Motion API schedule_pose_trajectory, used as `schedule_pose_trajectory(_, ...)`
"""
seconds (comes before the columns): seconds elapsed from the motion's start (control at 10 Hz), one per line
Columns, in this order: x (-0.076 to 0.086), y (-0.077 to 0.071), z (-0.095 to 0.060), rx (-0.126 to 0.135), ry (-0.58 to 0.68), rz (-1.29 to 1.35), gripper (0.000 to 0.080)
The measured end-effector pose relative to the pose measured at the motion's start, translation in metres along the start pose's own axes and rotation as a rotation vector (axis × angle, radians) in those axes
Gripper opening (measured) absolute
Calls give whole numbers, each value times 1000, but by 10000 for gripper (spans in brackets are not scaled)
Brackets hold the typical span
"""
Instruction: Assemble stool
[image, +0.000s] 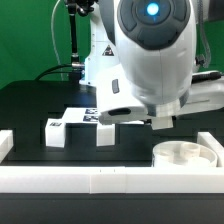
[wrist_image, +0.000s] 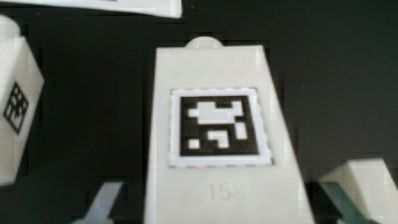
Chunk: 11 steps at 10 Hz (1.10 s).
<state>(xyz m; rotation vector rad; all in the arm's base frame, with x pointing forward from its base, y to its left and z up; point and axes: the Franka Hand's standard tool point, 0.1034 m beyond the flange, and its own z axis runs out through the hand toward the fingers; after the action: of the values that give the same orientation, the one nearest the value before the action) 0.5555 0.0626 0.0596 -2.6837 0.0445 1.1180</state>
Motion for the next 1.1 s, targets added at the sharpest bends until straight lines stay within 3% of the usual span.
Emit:
schedule_pose_trajectory(0.1,1,-7,-18,-10,110,-19,337)
schedule_pose_trajectory(0.3,-7,-15,-41,-17,201,-30,337)
schedule_pose_trajectory(0.4,2,-19,-57,-20,291,-35,337)
schedule_pose_trajectory(0.7,8,-15,-61,-33,486,-25,337)
schedule_pose_trajectory(1.1,19,-20,-83,-50,762,-34,337)
